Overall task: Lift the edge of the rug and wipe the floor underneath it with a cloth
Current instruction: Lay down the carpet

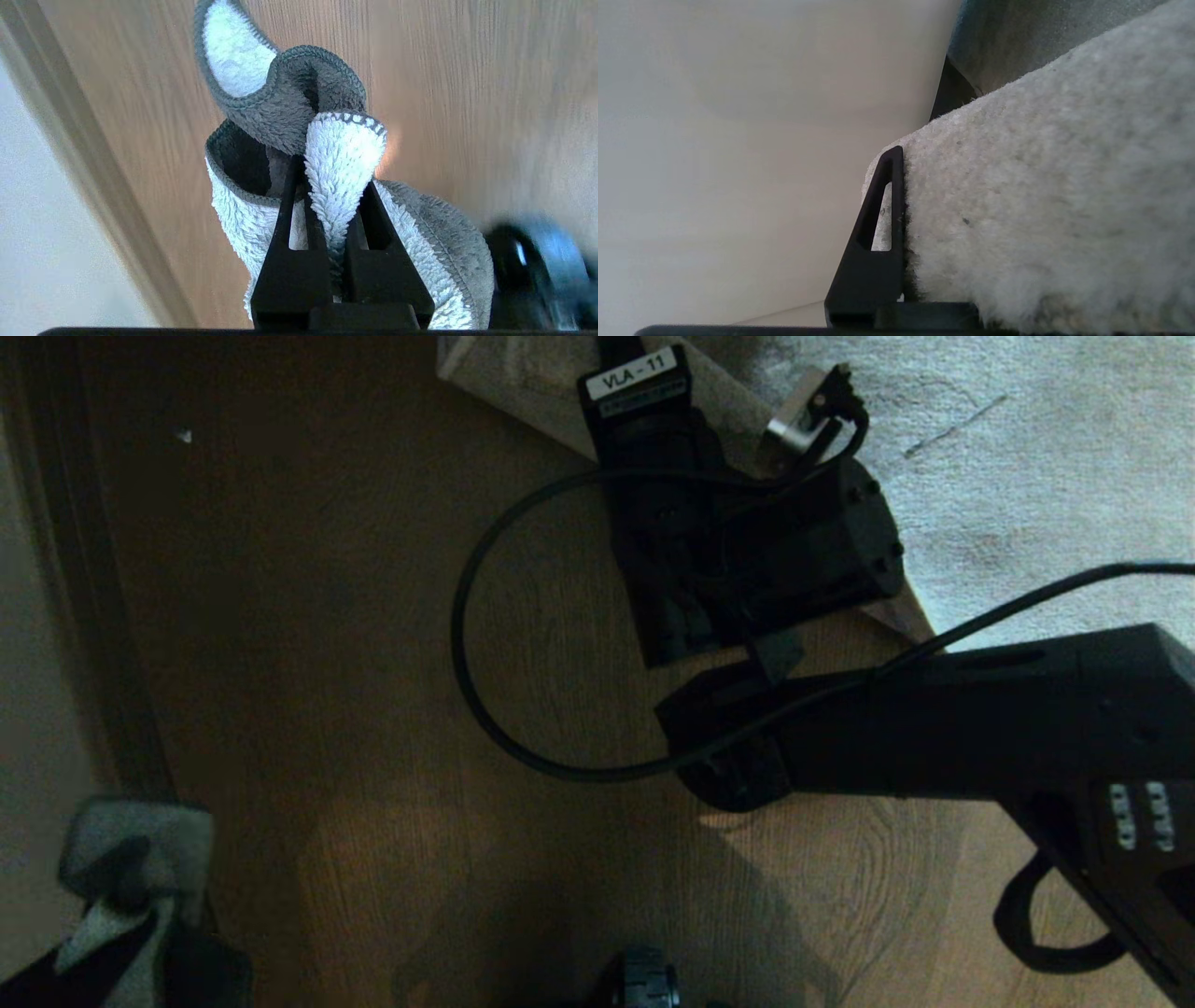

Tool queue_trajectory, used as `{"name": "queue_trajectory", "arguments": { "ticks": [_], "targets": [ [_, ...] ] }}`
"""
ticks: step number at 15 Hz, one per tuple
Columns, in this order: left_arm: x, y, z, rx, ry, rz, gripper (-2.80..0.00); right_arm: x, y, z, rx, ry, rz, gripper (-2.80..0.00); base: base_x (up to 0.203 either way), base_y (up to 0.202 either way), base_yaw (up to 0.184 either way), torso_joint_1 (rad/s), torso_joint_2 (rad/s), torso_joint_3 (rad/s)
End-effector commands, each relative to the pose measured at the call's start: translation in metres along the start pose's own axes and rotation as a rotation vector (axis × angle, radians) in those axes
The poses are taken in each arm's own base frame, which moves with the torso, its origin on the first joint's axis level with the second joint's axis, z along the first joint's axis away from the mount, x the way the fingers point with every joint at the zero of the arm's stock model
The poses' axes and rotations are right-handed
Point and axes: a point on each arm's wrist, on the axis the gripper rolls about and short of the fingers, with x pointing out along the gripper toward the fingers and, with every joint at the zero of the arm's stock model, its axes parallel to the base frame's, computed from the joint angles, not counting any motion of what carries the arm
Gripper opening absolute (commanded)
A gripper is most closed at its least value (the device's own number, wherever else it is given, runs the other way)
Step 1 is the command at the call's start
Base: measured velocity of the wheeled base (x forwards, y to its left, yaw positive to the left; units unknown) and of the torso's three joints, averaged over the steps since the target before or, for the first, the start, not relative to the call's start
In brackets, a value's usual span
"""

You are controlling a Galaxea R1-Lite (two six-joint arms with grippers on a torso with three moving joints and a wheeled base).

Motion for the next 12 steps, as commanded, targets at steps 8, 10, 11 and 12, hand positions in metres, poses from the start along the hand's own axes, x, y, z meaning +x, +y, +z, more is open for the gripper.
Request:
{"name": "queue_trajectory", "arguments": {
  "ticks": [8,10,11,12],
  "targets": [
    [-0.037,-0.005,-0.049,-0.078,0.209,-0.056,-2.8,-0.002,0.0,0.0,0.018,-0.029,0.023,-2.8,0.0,0.0,0.0,0.0,0.0,0.0],
    [-0.037,-0.005,-0.049,-0.077,0.21,-0.051,-2.8,-0.003,0.0,-0.001,0.018,-0.027,0.021,-2.8,0.0,0.0,0.0,0.0,0.0,0.0],
    [-0.037,-0.005,-0.049,-0.075,0.21,-0.05,-2.8,-0.002,0.001,0.0,0.02,-0.029,0.023,-2.8,0.0,0.0,0.0,0.0,0.0,0.0],
    [-0.037,-0.005,-0.049,-0.073,0.21,-0.05,-2.8,-0.002,0.001,0.0,0.019,-0.03,0.024,-2.8,0.0,0.0,0.0,0.0,0.0,0.0]
  ]
}}
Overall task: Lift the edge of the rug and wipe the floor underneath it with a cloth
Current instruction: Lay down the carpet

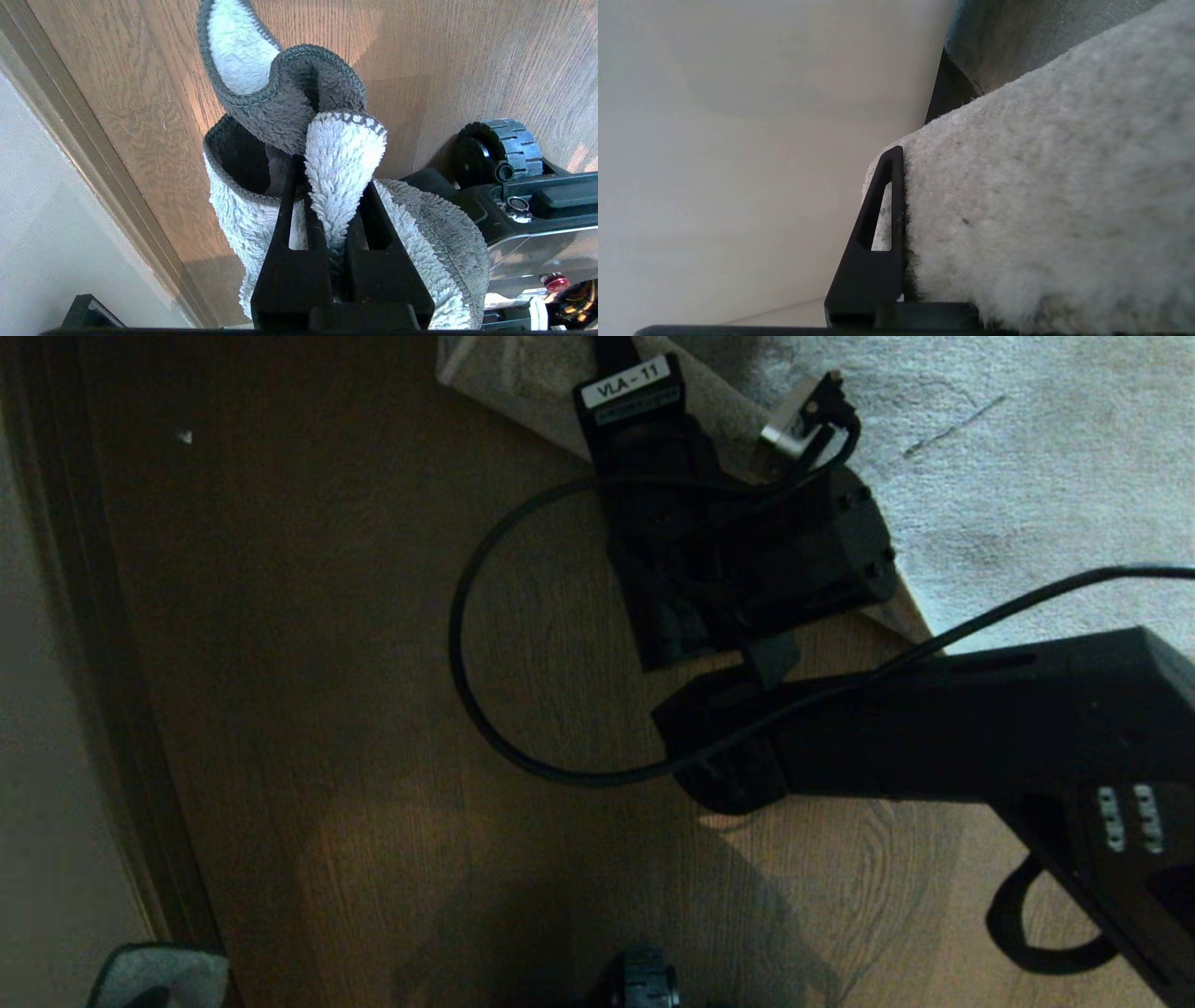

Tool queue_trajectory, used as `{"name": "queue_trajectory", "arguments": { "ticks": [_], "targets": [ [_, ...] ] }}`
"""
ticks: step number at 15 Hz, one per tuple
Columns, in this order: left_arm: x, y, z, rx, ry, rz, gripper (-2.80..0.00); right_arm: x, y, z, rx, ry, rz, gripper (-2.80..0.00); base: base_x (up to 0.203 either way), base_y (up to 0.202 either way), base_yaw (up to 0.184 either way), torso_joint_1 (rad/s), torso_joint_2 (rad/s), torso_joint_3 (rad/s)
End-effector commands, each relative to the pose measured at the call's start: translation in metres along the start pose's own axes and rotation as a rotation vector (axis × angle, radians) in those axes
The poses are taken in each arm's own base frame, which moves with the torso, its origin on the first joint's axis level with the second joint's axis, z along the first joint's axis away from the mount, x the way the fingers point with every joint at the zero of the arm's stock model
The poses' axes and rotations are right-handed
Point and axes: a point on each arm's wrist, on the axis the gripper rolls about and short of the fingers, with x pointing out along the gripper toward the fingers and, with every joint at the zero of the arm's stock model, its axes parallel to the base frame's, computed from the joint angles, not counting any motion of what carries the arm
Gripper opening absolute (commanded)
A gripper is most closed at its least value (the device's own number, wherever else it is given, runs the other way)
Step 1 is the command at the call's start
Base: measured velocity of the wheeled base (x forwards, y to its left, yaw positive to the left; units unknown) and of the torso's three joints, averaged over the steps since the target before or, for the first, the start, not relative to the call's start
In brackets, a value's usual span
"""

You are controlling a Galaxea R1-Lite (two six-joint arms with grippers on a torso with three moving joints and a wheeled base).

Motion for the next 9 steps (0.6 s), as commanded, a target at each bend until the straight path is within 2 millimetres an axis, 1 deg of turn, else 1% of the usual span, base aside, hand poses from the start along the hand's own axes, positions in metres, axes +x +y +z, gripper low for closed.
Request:
{"name": "queue_trajectory", "arguments": {
  "ticks": [1,9],
  "targets": [
    [0.0001,0.0001,0.0,0.001,0.003,0.003,-2.8,0.0001,0.0039,0.0039,0.018,-0.038,0.029,-2.8,0.0,0.0,0.0,0.0,0.0,0.0],
    [0.0001,0.0001,0.0,-0.002,0.003,0.003,-2.8,0.0019,0.0071,0.0071,0.02,-0.045,0.035,-2.8,0.0,0.0,0.0,0.0,0.0,0.0]
  ]
}}
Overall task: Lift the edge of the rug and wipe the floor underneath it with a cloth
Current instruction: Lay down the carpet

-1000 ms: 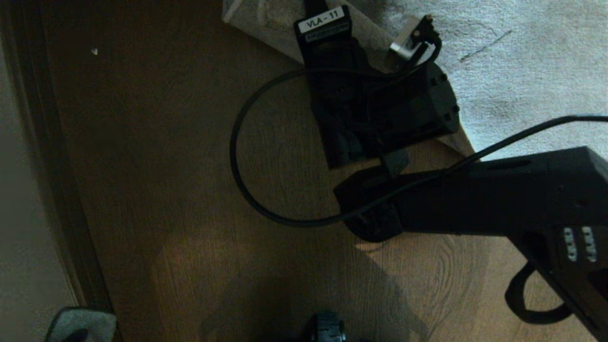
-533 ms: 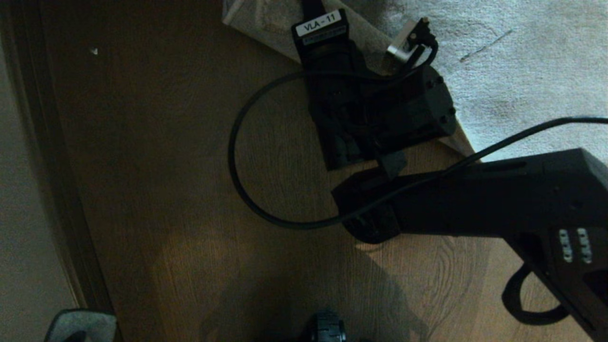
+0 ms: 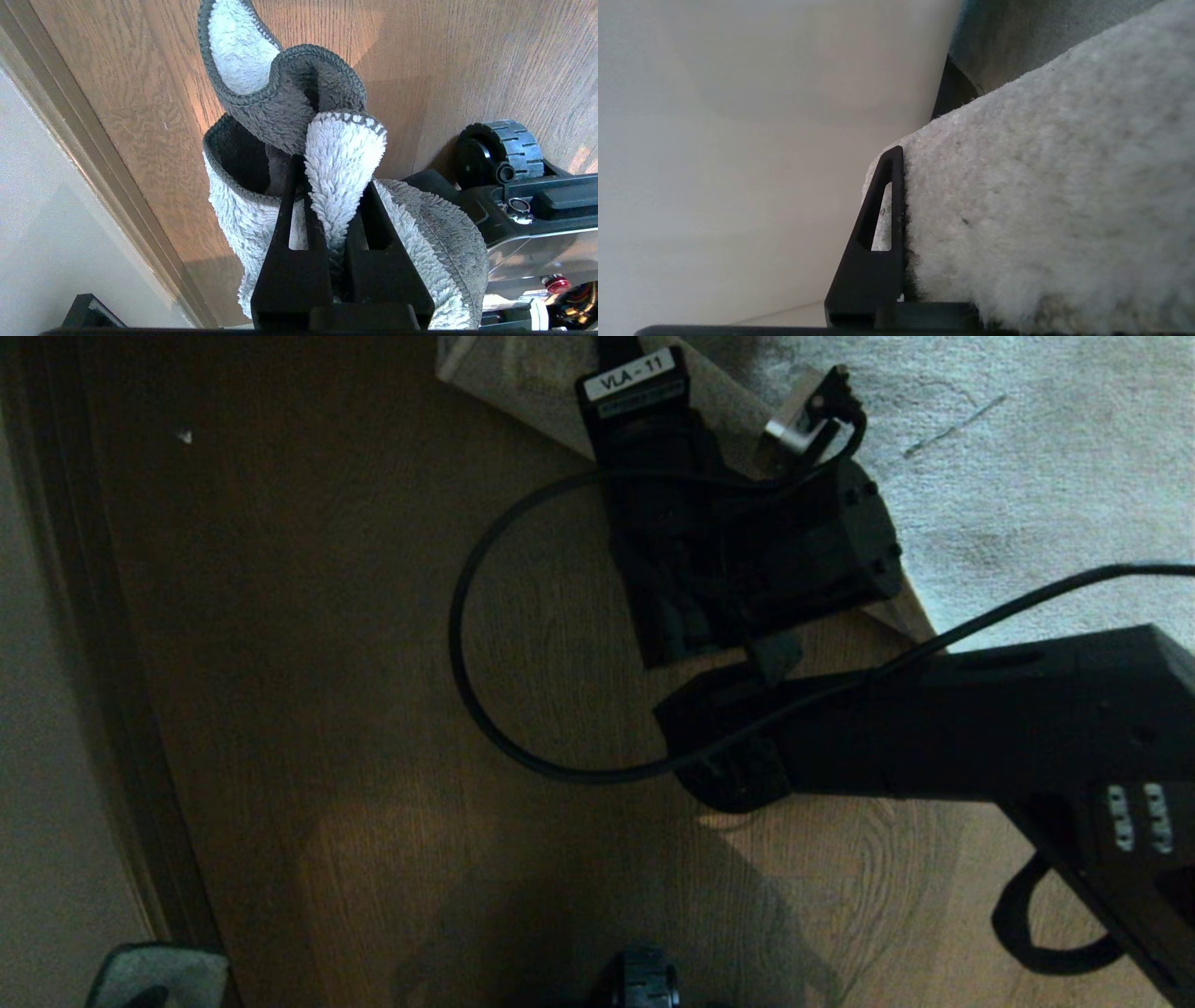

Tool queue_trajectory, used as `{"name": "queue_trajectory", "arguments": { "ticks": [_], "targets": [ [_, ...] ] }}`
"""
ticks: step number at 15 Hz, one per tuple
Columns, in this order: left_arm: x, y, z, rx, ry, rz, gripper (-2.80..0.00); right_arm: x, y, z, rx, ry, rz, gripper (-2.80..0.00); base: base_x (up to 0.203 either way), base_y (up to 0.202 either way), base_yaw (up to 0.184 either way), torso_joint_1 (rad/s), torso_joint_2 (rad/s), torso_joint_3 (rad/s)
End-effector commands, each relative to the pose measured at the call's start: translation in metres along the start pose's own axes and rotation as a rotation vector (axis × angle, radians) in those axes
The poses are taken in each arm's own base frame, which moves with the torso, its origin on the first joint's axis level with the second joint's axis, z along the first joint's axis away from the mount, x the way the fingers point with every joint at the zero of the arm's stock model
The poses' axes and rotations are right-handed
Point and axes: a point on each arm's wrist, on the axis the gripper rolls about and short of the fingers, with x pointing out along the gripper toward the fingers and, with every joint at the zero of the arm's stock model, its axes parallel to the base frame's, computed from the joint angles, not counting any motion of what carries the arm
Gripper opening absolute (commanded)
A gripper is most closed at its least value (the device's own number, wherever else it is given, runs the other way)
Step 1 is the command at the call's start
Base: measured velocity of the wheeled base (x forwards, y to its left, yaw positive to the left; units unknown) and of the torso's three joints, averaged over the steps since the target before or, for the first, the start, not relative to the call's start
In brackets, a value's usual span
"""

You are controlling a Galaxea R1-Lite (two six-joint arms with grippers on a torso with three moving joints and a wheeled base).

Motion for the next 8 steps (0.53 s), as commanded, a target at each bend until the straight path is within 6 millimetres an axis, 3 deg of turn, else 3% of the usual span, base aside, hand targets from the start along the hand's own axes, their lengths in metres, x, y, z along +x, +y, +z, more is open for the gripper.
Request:
{"name": "queue_trajectory", "arguments": {
  "ticks": [1,5,8],
  "targets": [
    [0.0003,0.0,0.0001,0.0,0.004,0.0,-2.8,0.0006,0.0043,0.005,0.017,-0.04,0.03,-2.8,0.0,0.0,0.0,0.0,0.0,0.0],
    [0.0003,0.0,0.0001,-0.005,0.005,0.018,-2.8,0.0004,0.0047,0.0046,0.018,-0.039,0.03,-2.8,0.0,0.0,0.0,0.0,0.0,0.0],
    [0.0008,0.0,0.0002,-0.05,0.012,0.166,-2.8,-0.0005,0.0072,0.0027,0.024,-0.034,0.034,-2.8,0.0,0.0,0.0,0.0,0.0,0.0]
  ]
}}
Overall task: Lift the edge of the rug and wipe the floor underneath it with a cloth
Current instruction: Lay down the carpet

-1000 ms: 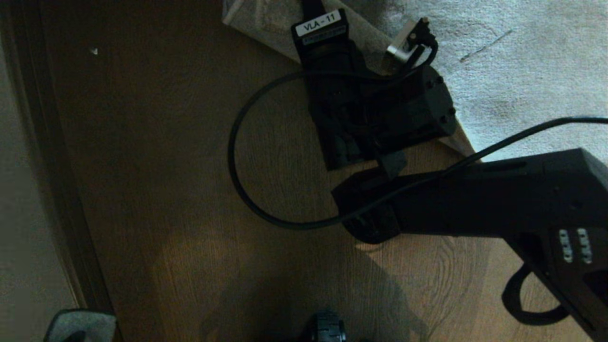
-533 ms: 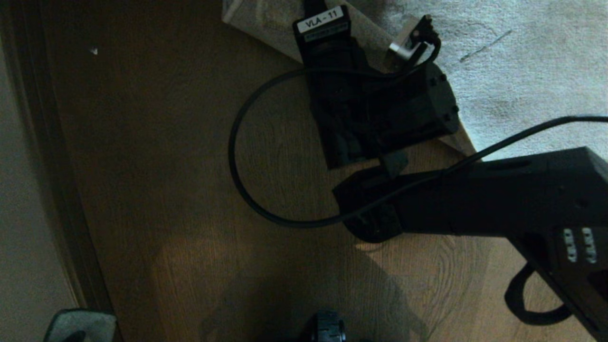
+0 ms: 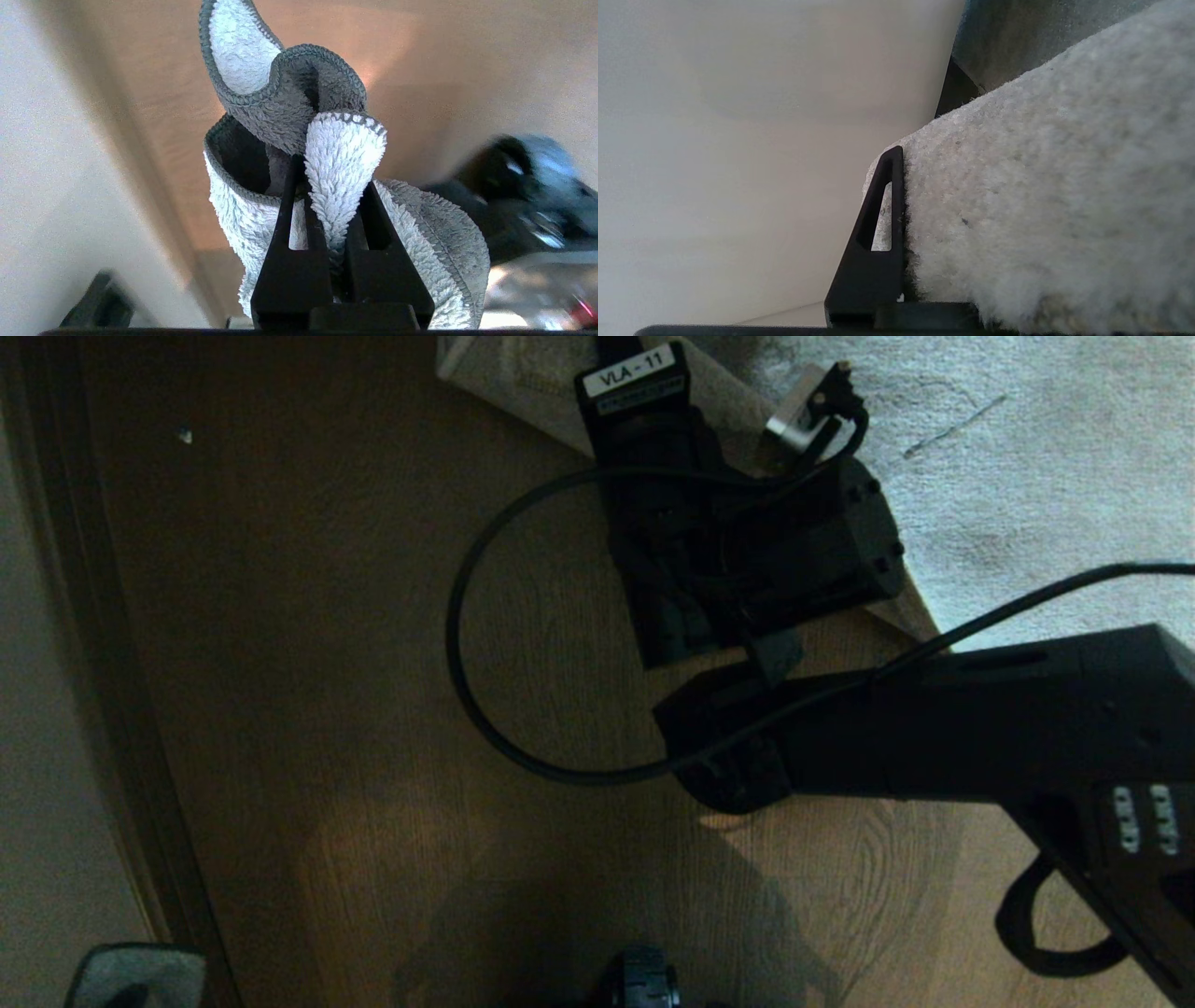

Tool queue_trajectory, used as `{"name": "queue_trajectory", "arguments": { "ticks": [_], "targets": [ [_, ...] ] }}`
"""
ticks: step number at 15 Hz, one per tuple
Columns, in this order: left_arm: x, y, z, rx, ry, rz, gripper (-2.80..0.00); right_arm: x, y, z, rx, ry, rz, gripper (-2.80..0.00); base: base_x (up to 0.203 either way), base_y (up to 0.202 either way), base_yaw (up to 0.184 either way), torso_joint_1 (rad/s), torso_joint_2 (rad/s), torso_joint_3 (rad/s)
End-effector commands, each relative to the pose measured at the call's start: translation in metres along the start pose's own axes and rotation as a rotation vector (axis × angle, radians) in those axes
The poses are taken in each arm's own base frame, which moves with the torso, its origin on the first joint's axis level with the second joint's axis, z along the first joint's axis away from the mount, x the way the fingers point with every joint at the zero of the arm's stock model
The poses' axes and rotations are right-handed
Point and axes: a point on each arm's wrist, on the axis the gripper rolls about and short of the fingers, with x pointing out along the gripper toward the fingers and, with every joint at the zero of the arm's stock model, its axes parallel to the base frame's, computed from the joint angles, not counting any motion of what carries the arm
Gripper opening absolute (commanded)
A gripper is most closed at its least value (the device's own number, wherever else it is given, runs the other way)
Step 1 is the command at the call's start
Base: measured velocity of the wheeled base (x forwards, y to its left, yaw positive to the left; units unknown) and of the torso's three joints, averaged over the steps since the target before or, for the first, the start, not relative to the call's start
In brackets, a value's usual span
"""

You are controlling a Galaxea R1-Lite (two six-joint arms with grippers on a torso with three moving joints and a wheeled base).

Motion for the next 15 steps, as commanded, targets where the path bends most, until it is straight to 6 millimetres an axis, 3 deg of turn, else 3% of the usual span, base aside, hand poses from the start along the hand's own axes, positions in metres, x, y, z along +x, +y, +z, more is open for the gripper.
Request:
{"name": "queue_trajectory", "arguments": {
  "ticks": [1,7,11,15],
  "targets": [
    [-0.001,0.0,0.0,-0.022,-0.016,0.079,-2.8,-0.001,0.006,0.002,0.022,-0.032,0.032,-2.8,0.0,0.0,0.0,0.0,0.0,0.0],
    [-0.008,0.0,-0.003,-0.005,-0.114,0.003,-2.8,-0.001,0.006,0.002,0.023,-0.031,0.033,-2.8,0.0,0.0,0.0,0.0,0.0,0.0],
    [-0.02,-0.001,-0.01,-0.01,-0.286,0.023,-2.8,-0.001,0.005,0.001,0.022,-0.03,0.032,-2.8,0.0,0.0,0.0,0.0,0.0,0.0],
    [-0.02,-0.001,-0.01,-0.012,-0.286,0.023,-2.8,-0.004,0.001,-0.003,0.022,-0.022,0.022,-2.8,0.0,0.0,0.0,0.0,0.0,0.0]
  ]
}}
